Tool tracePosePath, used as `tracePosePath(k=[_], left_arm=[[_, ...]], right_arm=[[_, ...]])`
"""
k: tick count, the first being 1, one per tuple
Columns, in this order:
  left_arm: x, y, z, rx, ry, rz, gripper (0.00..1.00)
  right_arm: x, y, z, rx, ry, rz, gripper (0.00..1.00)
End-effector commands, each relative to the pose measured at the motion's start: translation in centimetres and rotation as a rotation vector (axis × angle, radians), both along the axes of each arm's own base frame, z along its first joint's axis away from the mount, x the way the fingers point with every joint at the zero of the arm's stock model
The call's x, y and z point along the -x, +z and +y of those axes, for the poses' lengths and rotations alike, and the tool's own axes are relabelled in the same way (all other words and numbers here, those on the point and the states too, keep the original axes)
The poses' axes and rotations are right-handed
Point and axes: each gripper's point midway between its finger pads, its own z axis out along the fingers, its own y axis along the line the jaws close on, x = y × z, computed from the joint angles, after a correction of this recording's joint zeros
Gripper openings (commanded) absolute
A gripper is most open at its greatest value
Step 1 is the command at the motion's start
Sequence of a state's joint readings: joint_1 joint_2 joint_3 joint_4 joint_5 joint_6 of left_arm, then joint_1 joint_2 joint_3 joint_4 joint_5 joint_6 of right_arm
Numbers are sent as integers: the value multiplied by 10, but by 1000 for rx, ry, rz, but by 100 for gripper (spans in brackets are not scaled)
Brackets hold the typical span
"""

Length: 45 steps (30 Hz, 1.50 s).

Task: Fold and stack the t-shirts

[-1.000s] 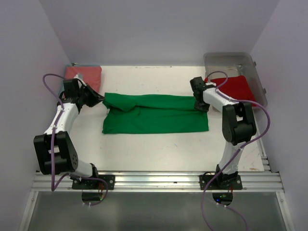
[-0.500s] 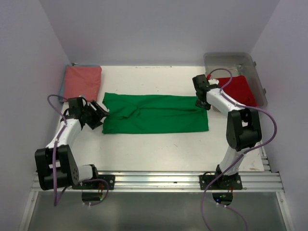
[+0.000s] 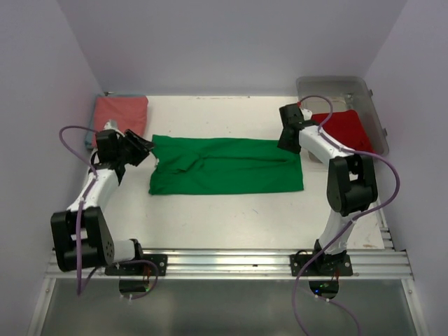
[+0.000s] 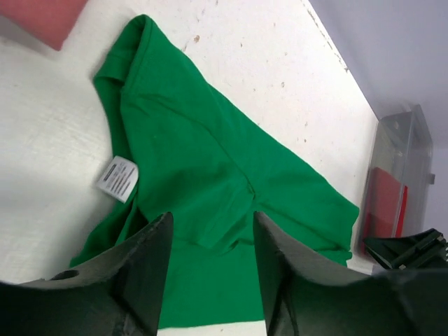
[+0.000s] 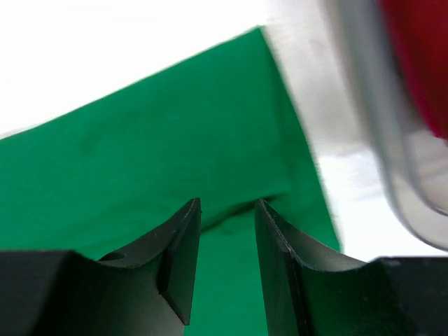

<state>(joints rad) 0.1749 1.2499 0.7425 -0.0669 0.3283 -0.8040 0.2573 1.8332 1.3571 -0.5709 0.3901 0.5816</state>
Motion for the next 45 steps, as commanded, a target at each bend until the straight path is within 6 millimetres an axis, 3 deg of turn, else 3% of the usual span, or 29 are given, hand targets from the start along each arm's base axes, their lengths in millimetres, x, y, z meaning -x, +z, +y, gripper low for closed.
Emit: tracePosePath(k=[1, 2, 5, 11, 15, 22, 25, 37, 45], left_arm=[[-41, 22, -16, 56, -85, -102, 51], [-44, 6, -20, 76, -102, -58, 50], [-46, -2, -36, 96, -159, -46, 50], [-37, -6, -57, 17, -210, 20, 61], [-24, -19, -51, -70, -168, 114, 63], [-3, -29, -2, -274, 15, 228, 63], [5, -37, 6, -312, 38, 254, 63], [-10, -65, -11, -243, -36, 278, 57], [-16, -66, -26, -173, -77, 223, 52]], right_arm=[[-25, 15, 44, -164, 128, -71, 40], [-28, 22, 59, -207, 189, -114, 40], [-21, 40, 96, -292, 319, -166, 40], [-3, 48, 120, -304, 403, -152, 41], [7, 44, 121, -304, 407, -147, 41], [20, 27, 112, -272, 396, -112, 41], [22, 23, 111, -272, 397, -102, 41], [22, 18, 109, -259, 389, -96, 41], [24, 12, 104, -239, 382, -81, 40]])
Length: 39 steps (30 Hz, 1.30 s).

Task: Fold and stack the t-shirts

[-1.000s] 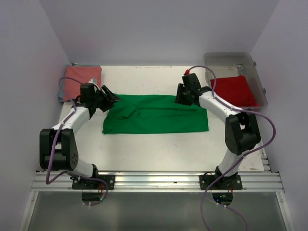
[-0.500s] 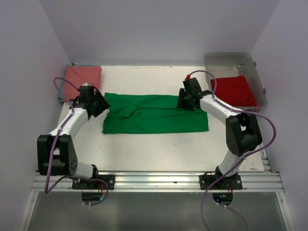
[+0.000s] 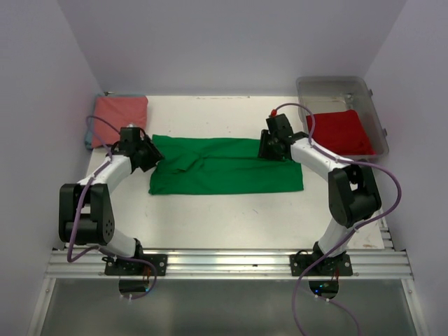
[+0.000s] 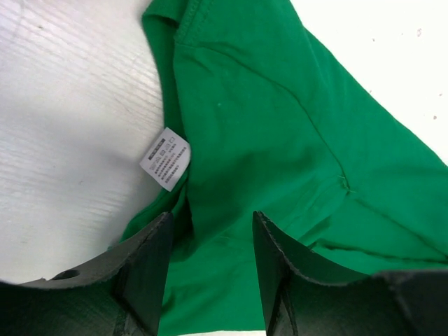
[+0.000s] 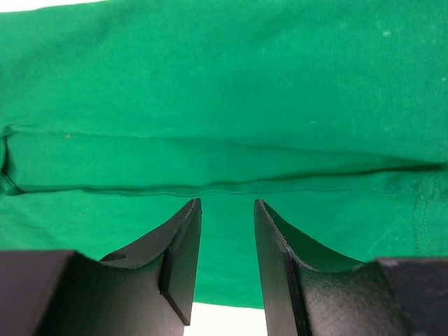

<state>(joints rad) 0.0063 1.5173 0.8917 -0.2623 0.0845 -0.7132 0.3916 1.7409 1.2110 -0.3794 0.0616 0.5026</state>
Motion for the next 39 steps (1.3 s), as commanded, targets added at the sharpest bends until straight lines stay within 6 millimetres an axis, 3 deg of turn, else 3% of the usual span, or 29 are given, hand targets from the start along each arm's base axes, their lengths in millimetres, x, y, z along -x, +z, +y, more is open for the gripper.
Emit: tracePosePath(k=[1, 11, 14, 17, 18, 23, 33, 39], left_arm=[[-13, 11, -9, 43, -42, -91, 51], [-13, 7, -11, 48, -53, -92, 43], [-14, 10, -12, 49, -56, -104, 35], [-14, 11, -15, 64, -70, -106, 15], [-13, 12, -17, 72, -77, -106, 1], [-6, 21, -21, 93, -90, -107, 0], [19, 74, -18, 96, -54, -180, 0], [29, 74, -22, 115, -67, -145, 0]], right_arm=[[-4, 10, -5, 15, -1, -42, 39], [-1, 8, -7, 25, -1, -38, 38], [-1, 7, -8, 29, -1, -37, 37], [-1, 5, -8, 33, -3, -33, 37], [0, 5, -9, 34, -3, -31, 36], [2, 5, -11, 44, -6, -32, 36], [3, 4, -13, 54, -5, -30, 36], [2, 3, -13, 57, -2, -28, 36]])
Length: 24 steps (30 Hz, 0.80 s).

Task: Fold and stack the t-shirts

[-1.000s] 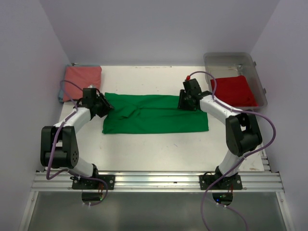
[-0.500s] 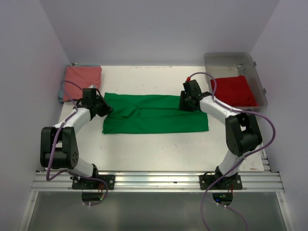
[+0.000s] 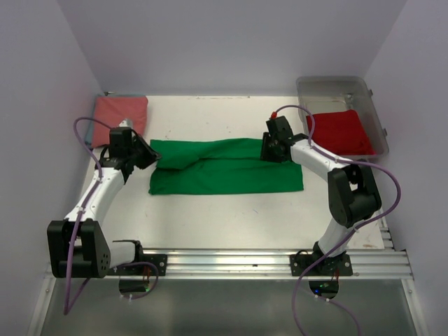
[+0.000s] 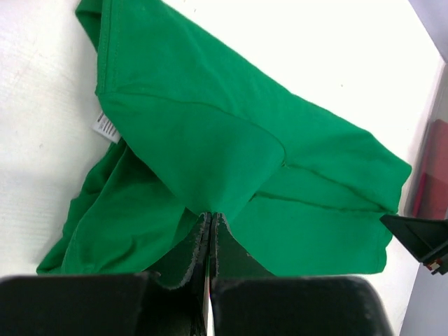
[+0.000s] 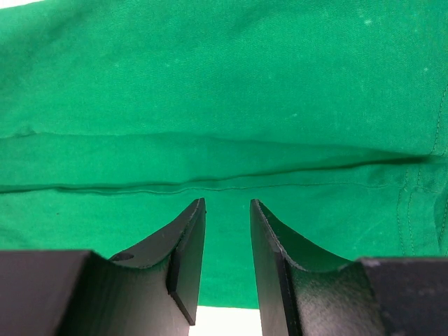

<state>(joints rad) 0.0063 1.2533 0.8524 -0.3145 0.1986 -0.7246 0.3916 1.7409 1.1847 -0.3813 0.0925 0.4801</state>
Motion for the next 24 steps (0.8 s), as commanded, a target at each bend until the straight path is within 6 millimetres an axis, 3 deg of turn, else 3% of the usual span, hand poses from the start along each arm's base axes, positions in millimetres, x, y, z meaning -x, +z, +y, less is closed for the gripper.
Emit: tracePosePath(k=[1, 5, 12, 16, 17, 19, 20, 23, 24], left_arm=[[8, 0, -4, 31, -3, 40, 0], [20, -11, -16, 95, -38, 87, 0], [21, -6, -11, 86, 3, 63, 0], [22, -22, -2, 37, 27, 94, 1], [22, -28, 7, -8, 55, 107, 6], [27, -43, 21, -64, 113, 163, 26], [26, -45, 32, -103, 174, 172, 47], [28, -42, 48, -142, 265, 153, 69], [27, -39, 48, -140, 271, 136, 71]], right_arm=[[-4, 13, -4, 11, 0, -41, 36], [-4, 11, -4, 16, 0, -36, 36], [-5, 10, 0, 9, 17, -31, 36], [-5, 11, 11, -40, 63, -34, 38], [-4, 12, 14, -51, 76, -35, 39], [-4, 11, 16, -59, 91, -35, 41], [-4, 11, 16, -58, 95, -35, 41], [-2, 10, 19, -68, 114, -25, 43], [-1, 10, 19, -64, 116, -24, 44]])
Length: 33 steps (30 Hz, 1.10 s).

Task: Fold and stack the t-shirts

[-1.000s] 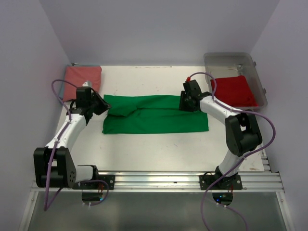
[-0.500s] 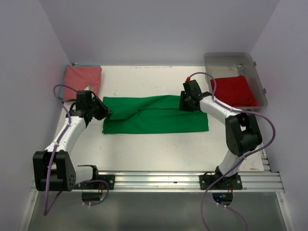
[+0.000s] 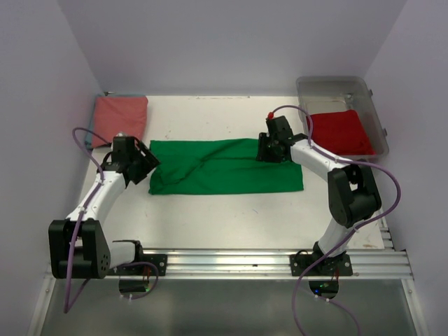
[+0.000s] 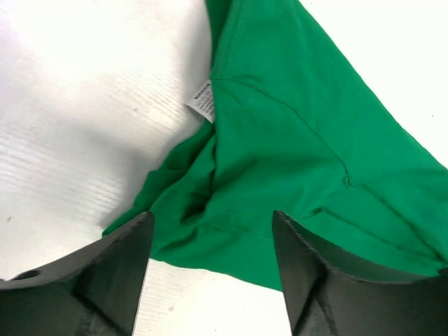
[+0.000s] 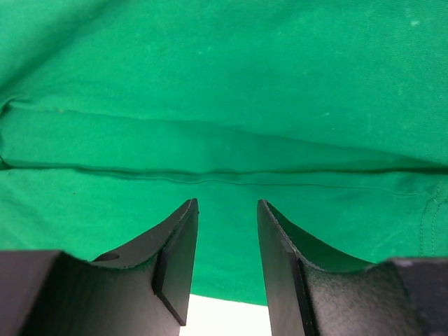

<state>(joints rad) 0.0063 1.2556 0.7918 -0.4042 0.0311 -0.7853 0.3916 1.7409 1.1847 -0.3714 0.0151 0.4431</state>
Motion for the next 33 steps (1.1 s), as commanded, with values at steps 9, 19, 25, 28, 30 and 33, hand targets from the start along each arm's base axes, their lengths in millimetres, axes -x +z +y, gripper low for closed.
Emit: tracePosePath(k=[9, 19, 25, 28, 30, 33], left_arm=[[-61, 68, -39, 147, -115, -388, 32], [-103, -15, -71, 187, -191, -231, 0], [-101, -43, -66, 160, -178, -170, 0], [-102, -48, -63, 142, -174, -161, 0], [-103, -56, -62, 134, -172, -138, 0], [-100, -70, -61, 130, -166, -100, 0]], right_arm=[[-12, 5, 5, -3, 11, -33, 42], [-56, -9, 5, 56, -62, -74, 0], [-43, -1, -52, 306, -267, -33, 41], [-34, 7, -84, 433, -392, -41, 49], [-30, 5, -96, 481, -449, -43, 51], [-22, 3, -122, 562, -566, -16, 53]])
